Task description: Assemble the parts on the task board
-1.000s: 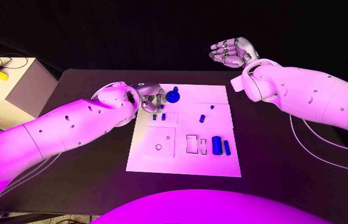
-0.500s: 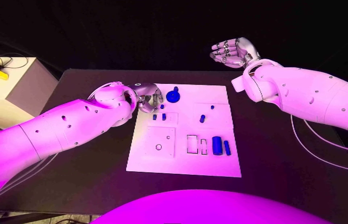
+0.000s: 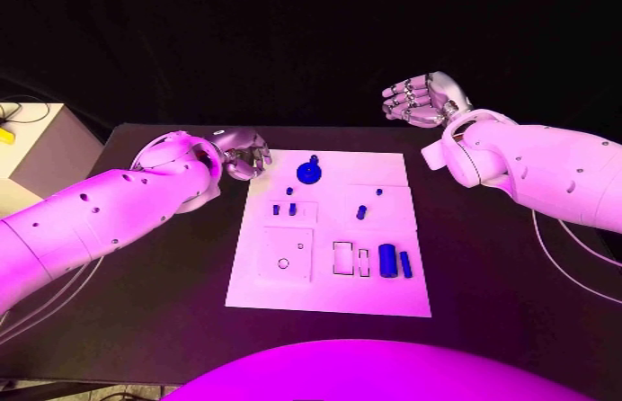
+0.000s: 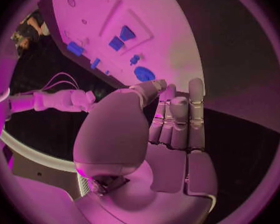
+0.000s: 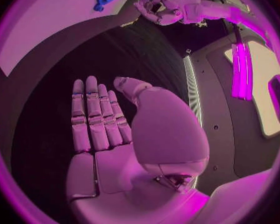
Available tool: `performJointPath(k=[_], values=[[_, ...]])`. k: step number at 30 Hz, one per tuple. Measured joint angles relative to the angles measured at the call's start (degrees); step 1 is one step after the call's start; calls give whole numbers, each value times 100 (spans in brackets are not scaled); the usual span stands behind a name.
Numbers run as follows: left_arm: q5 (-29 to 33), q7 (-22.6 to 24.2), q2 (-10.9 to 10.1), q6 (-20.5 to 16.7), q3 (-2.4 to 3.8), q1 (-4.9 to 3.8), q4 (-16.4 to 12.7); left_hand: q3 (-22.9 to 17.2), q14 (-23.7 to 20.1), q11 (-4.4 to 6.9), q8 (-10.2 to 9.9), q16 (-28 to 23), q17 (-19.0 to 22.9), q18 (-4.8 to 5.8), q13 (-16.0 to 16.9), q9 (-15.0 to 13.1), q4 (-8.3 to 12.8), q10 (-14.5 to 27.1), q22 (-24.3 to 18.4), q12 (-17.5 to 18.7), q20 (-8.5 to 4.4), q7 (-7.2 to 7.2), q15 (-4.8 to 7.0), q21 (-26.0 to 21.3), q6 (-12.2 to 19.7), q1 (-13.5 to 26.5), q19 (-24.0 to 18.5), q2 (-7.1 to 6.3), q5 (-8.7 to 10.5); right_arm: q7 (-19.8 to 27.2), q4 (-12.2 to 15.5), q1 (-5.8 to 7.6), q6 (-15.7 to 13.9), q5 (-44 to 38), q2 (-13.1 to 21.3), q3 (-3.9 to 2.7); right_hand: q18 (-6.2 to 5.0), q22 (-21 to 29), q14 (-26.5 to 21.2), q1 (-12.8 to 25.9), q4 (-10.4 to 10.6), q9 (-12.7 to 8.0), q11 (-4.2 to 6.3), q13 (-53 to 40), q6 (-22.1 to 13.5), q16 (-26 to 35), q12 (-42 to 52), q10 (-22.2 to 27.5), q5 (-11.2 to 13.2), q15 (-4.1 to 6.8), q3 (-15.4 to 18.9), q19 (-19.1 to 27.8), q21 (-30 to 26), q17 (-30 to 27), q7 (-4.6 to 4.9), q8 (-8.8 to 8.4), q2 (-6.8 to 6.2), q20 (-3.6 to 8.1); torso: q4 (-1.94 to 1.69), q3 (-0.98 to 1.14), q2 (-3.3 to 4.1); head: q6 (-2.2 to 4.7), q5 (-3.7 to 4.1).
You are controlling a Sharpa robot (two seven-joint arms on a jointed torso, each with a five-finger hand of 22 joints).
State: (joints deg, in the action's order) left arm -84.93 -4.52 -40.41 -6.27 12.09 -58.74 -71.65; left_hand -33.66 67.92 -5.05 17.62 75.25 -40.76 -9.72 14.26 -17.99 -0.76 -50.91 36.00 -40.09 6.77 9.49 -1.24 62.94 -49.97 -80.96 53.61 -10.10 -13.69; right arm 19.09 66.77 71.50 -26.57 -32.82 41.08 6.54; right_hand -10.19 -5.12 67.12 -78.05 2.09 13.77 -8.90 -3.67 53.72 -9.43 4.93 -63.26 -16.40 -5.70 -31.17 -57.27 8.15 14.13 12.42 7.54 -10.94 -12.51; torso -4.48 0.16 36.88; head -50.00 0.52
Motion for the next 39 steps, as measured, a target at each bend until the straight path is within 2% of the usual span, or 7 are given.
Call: performJointPath(k=[3,7,11,13,18,26,39], values=[[925,224,-190,-189,79,1,13,-37,-480,-96,0,-483,843,1,-31,28,-12,57,-64,-18,41,35,-51,-129,35,0,-146,0,0,-139,298,-7,154,-454,208,0,1,-107,391,-97,-166,25,116,0,148,-229,20,-261,80,169,-38,-395,254,191,-101,66,49,204,1,3,0,0,33],[2475,636,-483,-285,132,41,-100,16,-652,-159,0,-811,1170,1,-111,74,-78,147,-170,16,85,105,-104,-295,105,41,-207,41,0,-430,744,-47,380,-1299,499,-3,0,-460,1042,-190,-391,52,271,-13,418,-675,68,-660,140,388,279,-915,868,547,-214,153,142,518,7,-3,1,0,105],[3947,1045,-732,-273,185,210,-345,106,-673,-181,0,-917,1234,1,-156,85,-168,187,-259,16,113,125,-126,-427,125,113,-235,32,0,-822,1110,-106,592,-2309,734,-1,1,-944,1648,-161,-439,40,416,-39,601,-1452,-22,-945,269,606,479,-1406,1655,1119,-335,153,166,798,12,-10,0,0,178],[4607,1236,-856,-242,280,343,-521,157,-673,-181,0,-928,1246,1,-170,85,-219,187,-296,16,113,125,-126,-462,125,155,-235,47,0,-1060,1301,-148,704,-2880,840,-1,1,-1147,1683,-76,-439,20,463,-57,631,-1867,-79,-1040,310,641,479,-1467,1947,1441,-364,130,115,860,10,-10,-5,0,218],[5691,1590,-1092,-136,452,642,-890,235,-673,-181,23,-950,1253,1,-195,91,-297,187,-372,16,113,125,-125,-553,125,244,-235,15,0,-1572,1665,-252,918,-4075,987,-1,0,-1492,1690,120,-315,10,498,-93,652,-3515,-107,-1122,444,676,274,-1742,2447,2718,-386,64,-71,860,4,-10,-29,0,276],[6449,1908,-1229,-7,556,883,-1258,259,-672,-182,23,-950,1253,2,-201,91,-321,187,-396,16,113,125,-125,-582,125,243,-234,14,0,-2183,1942,-412,1037,-5388,1024,1,0,-2213,1689,325,-86,52,416,-31,618,-5542,-131,-684,521,676,12,-2072,3153,4486,-357,-3,-280,809,1,-35,-77,0,345],[6758,2131,-1258,87,586,954,-1408,259,-672,-182,50,-949,1258,2,-203,91,-320,187,-405,16,134,124,-125,-603,125,243,-212,14,0,-2788,1845,-592,1020,-6308,798,-2,91,-3099,1690,294,-34,81,364,-20,572,-6158,-131,-434,521,631,-5,-2267,3902,5047,-330,-49,-386,759,-3,-65,-97,0,463]])
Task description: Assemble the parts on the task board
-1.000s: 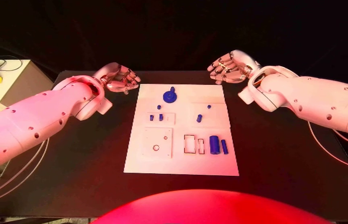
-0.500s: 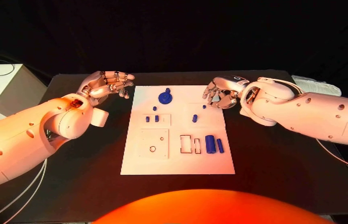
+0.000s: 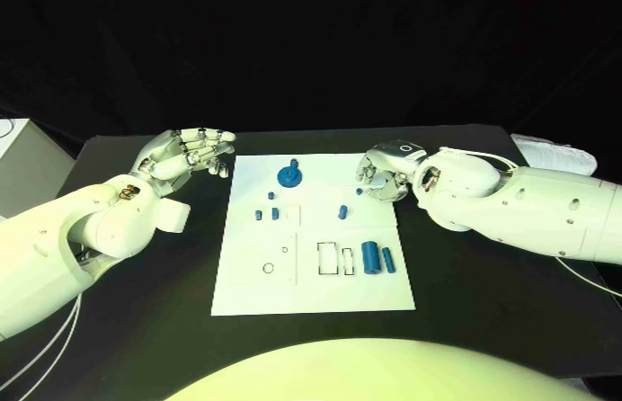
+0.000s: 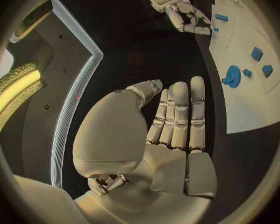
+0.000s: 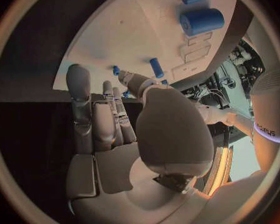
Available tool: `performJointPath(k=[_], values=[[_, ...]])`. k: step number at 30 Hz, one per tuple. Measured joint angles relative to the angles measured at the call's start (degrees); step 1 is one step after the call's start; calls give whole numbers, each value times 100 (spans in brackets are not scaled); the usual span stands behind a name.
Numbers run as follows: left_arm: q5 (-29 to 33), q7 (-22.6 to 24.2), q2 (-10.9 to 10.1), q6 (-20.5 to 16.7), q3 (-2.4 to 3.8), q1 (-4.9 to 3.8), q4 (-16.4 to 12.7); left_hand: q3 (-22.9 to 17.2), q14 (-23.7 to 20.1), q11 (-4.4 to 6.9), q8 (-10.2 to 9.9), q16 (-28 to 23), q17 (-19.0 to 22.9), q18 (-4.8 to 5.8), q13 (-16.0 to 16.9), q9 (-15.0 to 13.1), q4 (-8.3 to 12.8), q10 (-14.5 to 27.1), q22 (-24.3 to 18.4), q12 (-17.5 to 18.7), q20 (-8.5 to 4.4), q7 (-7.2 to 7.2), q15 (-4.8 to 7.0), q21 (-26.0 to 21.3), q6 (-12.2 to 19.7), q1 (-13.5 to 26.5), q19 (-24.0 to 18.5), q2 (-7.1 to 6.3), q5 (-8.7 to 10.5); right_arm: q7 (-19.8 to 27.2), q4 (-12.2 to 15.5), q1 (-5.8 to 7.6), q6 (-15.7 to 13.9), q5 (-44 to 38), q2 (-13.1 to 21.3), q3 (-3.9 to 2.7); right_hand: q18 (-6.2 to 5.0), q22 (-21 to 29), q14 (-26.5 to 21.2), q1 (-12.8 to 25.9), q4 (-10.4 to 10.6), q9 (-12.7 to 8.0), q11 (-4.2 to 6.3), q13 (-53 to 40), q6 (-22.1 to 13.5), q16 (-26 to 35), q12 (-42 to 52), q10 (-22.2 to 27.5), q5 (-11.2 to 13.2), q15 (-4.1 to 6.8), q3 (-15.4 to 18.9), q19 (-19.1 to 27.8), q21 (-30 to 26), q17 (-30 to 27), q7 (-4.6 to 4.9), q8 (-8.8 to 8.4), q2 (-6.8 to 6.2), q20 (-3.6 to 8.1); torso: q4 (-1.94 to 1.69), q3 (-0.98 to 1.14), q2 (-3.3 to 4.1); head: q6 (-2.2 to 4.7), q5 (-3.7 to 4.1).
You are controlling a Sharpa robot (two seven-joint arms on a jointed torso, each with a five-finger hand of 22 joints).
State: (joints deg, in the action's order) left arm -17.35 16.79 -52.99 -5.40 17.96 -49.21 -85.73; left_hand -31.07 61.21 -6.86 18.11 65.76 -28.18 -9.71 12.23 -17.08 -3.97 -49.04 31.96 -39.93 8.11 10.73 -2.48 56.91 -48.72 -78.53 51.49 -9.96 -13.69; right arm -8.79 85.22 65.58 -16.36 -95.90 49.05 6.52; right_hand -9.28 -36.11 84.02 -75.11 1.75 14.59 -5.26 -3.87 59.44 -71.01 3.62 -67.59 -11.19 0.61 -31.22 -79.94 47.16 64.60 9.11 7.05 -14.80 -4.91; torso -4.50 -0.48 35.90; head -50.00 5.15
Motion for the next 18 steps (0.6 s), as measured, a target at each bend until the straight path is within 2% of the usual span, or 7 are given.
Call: performJointPath(k=[5,6,8,12,18], values=[[37,32,-1,12,2,2,-13,24,0,0,0,1,0,0,-3,0,-24,0,-14,0,0,0,0,0,0,0,0,0,0,-111,-82,-64,-1,-153,-88,1,0,-184,0,0,24,18,7,0,0,-80,0,7,0,0,-24,-42,159,51,0,0,0,-1,-1,-4,7,0,1],[41,35,-1,13,2,3,-16,24,0,0,0,1,0,0,-3,0,-24,0,-14,0,0,0,0,0,0,0,0,0,0,-121,-91,-75,-3,-173,-105,1,54,-257,0,0,24,25,7,-1,0,-89,0,7,0,0,-24,-62,222,55,0,0,0,-3,-1,-5,8,0,-5],[51,41,-1,14,2,4,-22,24,0,0,0,1,0,0,-11,0,-24,0,-19,0,0,0,0,-24,0,0,0,0,0,-138,-109,-102,-7,-213,-141,1,180,-872,0,0,56,40,7,-6,0,-124,0,7,0,0,-56,-208,728,60,0,1,0,-2,-1,-6,10,0,-19],[65,48,-4,14,2,4,-29,40,0,0,0,1,-1,1,-17,0,-7,0,-29,0,-1,0,0,-23,0,0,0,0,0,-159,-169,-133,-20,-272,-217,3,180,-1177,0,0,77,53,7,-6,1,-145,0,7,0,0,-77,-235,982,72,0,1,0,9,1,-4,10,3,-46],[72,54,-7,11,3,4,-42,40,0,0,0,1,-1,1,-17,-1,-7,0,-30,0,-1,-1,0,-23,0,0,0,0,0,-171,-272,-158,-41,-333,-310,3,180,-1279,0,-31,78,74,7,-6,52,-204,0,7,-25,0,-113,-255,1071,104,13,27,31,-12,2,-5,8,21,-91]])
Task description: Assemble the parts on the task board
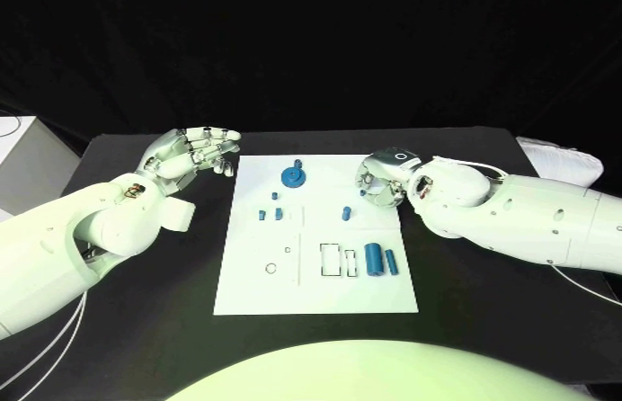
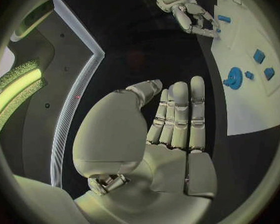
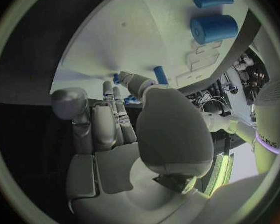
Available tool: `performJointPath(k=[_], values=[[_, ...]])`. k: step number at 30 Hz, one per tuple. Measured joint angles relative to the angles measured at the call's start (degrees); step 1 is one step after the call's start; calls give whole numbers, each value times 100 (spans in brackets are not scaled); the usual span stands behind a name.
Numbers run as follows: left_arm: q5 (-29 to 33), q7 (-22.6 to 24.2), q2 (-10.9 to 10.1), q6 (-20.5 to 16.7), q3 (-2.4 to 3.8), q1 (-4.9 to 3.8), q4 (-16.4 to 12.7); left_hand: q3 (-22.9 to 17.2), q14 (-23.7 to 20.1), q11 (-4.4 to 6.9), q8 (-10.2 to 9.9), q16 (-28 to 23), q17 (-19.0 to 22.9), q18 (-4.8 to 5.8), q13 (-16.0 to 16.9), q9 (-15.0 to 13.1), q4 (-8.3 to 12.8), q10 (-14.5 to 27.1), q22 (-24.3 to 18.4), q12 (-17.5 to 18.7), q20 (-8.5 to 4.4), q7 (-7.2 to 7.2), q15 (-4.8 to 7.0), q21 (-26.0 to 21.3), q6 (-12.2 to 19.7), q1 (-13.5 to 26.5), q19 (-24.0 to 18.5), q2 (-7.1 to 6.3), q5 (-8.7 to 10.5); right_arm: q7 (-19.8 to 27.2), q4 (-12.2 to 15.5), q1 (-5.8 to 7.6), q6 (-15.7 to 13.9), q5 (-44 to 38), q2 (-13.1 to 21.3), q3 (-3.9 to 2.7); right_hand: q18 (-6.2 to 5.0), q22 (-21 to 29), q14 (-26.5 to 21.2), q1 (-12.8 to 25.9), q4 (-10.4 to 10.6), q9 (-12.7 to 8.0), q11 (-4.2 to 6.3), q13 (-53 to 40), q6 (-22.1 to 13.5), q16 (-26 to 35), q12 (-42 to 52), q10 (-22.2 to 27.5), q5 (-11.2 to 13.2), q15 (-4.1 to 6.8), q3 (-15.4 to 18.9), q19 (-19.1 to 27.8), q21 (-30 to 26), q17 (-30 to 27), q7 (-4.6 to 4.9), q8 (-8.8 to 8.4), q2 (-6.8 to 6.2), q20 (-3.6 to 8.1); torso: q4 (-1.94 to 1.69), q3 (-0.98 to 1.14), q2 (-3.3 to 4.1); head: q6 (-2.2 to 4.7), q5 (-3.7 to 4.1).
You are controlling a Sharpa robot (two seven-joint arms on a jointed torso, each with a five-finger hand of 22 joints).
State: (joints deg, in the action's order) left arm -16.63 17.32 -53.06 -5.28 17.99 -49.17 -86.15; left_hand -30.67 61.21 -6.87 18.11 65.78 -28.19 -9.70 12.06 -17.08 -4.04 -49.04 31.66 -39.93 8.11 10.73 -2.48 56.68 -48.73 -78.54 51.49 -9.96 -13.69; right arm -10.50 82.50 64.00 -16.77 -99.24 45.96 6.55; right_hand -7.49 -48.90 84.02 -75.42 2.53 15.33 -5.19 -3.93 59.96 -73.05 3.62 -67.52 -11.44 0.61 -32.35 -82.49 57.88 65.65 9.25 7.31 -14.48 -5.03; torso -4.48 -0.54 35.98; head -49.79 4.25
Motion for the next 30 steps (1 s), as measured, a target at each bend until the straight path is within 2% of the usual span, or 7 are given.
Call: performJointPath(k=[8,15,17,20,30], values=[[5,5,0,-3,1,0,-13,0,0,0,0,0,0,0,-5,0,0,0,-6,0,0,0,0,0,0,0,0,0,0,-4,-73,-28,-20,-41,-60,2,0,-80,0,-40,-1,14,0,0,0,-27,0,0,-67,0,-63,0,64,2,0,21,-5,0,1,-2,-5,-3,-42],[8,5,-3,-7,3,-1,-18,0,0,0,0,0,-1,0,-4,0,0,0,-6,0,0,0,0,-4,0,0,0,0,0,0,-106,-38,-32,-54,-123,5,-1,-207,0,-45,18,40,7,0,40,-55,0,-49,-89,0,-114,0,171,7,-39,44,0,0,4,2,-3,-16,-101],[8,5,-3,-9,4,-2,-17,0,0,0,20,0,-1,0,-10,0,0,0,-15,0,0,0,0,-21,0,0,0,0,0,2,-119,-45,-32,-56,-139,5,89,-363,0,-46,9,49,30,0,65,-64,0,-74,-91,0,-135,-22,307,10,-26,65,1,22,2,4,-2,-20,-127],[9,5,-2,-12,4,-2,-12,0,0,0,20,0,-1,0,-10,0,0,0,-15,0,0,0,0,-21,0,0,0,0,0,4,-144,-63,-31,-59,-160,6,89,-518,0,-67,14,70,39,-5,81,-108,0,-120,-111,1,-176,-38,436,41,-38,65,23,5,1,5,-3,-21,-153],[11,5,-3,-18,6,-2,-1,0,0,0,20,0,-1,0,-10,-1,0,0,-15,0,0,0,0,-21,0,0,0,0,0,4,-182,-77,-34,-84,-193,-8,88,-888,0,-159,-64,171,85,-14,206,-208,31,-331,-50,1,-333,-72,724,90,-102,180,114,31,1,13,-3,-21,-135]])
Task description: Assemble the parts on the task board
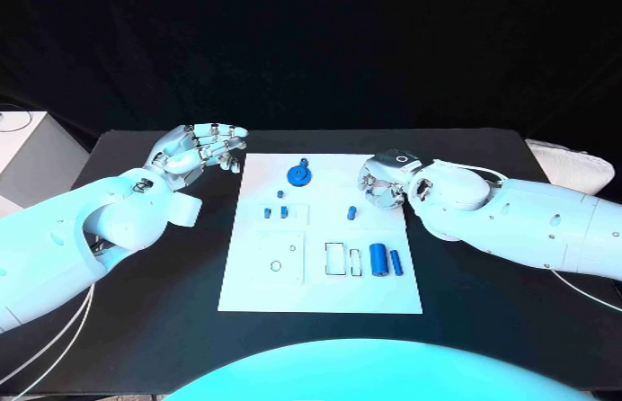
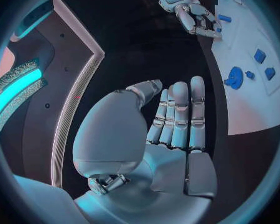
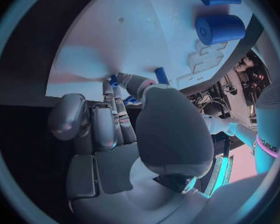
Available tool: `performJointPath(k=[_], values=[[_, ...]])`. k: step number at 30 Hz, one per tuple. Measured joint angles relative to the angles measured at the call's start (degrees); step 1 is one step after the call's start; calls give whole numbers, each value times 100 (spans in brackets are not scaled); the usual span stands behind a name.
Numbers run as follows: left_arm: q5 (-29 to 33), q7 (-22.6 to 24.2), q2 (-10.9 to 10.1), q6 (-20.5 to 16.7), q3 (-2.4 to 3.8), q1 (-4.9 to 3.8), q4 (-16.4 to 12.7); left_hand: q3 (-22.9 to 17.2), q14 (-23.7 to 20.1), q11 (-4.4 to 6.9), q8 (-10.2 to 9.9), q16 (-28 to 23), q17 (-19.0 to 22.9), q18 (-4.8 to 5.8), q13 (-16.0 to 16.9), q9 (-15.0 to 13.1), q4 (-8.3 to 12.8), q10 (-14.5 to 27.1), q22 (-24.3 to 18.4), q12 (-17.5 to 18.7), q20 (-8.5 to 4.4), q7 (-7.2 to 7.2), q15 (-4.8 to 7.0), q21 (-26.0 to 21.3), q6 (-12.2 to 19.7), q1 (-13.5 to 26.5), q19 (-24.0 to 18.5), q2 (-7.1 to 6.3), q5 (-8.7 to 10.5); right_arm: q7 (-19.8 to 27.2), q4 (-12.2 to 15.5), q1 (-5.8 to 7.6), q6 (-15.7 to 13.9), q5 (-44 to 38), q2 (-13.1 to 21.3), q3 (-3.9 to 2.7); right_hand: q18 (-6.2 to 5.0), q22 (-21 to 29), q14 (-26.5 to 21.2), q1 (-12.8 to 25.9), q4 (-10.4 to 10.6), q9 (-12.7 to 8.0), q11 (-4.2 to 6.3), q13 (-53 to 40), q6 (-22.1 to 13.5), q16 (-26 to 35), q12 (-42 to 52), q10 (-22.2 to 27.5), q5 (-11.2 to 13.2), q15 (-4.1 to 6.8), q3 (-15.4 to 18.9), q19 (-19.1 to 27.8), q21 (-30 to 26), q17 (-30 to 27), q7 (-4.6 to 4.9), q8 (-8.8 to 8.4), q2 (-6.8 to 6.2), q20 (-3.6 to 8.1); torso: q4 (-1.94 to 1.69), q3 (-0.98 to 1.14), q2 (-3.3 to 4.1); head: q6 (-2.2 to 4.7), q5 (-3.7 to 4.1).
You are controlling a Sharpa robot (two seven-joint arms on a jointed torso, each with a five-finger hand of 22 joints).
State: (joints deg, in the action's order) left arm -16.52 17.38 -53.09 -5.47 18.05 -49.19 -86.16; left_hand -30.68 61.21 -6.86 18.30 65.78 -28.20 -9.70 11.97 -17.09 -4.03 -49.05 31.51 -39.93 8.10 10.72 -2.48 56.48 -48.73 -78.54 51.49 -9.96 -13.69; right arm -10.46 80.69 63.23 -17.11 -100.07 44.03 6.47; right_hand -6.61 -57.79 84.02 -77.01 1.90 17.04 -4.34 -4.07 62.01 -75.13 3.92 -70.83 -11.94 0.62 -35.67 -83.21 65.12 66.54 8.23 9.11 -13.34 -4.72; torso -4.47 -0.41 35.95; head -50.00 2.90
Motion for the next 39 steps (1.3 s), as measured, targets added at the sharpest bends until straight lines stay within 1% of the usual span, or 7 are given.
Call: performJointPath(k=[5,9,11,23,28,33,39], values=[[0,-1,-6,-2,0,0,9,0,0,0,0,0,0,0,0,0,0,0,0,0,0,0,0,0,0,0,0,0,0,-15,7,-2,3,-44,-1,-2,0,-30,0,-24,-23,8,19,-16,4,0,-1,-19,10,0,-26,0,28,0,-3,16,24,0,0,7,2,0,22],[0,-3,-10,-3,1,0,16,0,0,0,0,0,0,0,1,0,0,0,0,0,0,0,0,0,0,0,0,0,0,-34,23,-5,8,-98,3,-2,0,-48,0,-30,-23,18,19,-20,4,0,-8,-19,11,0,-26,0,44,0,-3,16,30,0,3,7,3,0,32],[0,-4,-14,-4,1,0,18,0,0,0,0,0,0,-1,-6,0,0,0,-10,0,21,0,0,-23,0,0,21,0,0,-47,35,-7,14,-132,8,-2,0,-52,0,-30,-23,23,19,-20,3,0,-13,-19,11,0,-26,0,48,-1,-3,16,30,0,3,7,3,0,34],[-2,-15,-42,-12,1,0,32,0,0,0,-2,0,0,-1,-6,0,0,0,-11,0,21,0,0,-22,0,0,21,0,0,-176,145,-19,45,-371,56,6,-1,-89,0,-28,-47,33,18,-20,3,-25,-34,-18,11,0,-50,1,71,-1,-4,16,29,0,0,-3,3,0,49],[-2,-20,-49,-14,1,0,44,16,0,0,-2,0,0,-1,-6,0,-16,0,-19,0,21,0,0,-22,0,0,21,0,0,-214,170,-23,49,-442,69,8,-1,-107,0,3,-54,39,18,-15,3,-25,-45,-18,11,0,-56,1,71,-1,-4,16,-2,0,0,-4,2,0,64],[-3,-26,-50,-17,1,0,65,16,0,21,-2,0,3,-1,-13,0,-16,21,-19,0,21,0,0,-22,0,0,21,0,0,-246,189,-26,50,-505,77,11,-1,-121,0,2,-70,44,7,-8,3,-25,-45,-6,11,0,-72,1,93,-2,-4,16,-2,0,0,-4,2,0,77],[-3,-35,-40,-19,1,0,88,16,0,21,-2,0,5,-1,-13,0,-16,21,-19,0,21,0,0,-22,0,0,21,0,0,-258,201,-30,49,-545,86,13,3,-176,0,3,-87,75,-3,-8,2,-47,-50,4,12,0,-125,1,138,3,-4,30,-1,0,1,-4,2,0,90]])
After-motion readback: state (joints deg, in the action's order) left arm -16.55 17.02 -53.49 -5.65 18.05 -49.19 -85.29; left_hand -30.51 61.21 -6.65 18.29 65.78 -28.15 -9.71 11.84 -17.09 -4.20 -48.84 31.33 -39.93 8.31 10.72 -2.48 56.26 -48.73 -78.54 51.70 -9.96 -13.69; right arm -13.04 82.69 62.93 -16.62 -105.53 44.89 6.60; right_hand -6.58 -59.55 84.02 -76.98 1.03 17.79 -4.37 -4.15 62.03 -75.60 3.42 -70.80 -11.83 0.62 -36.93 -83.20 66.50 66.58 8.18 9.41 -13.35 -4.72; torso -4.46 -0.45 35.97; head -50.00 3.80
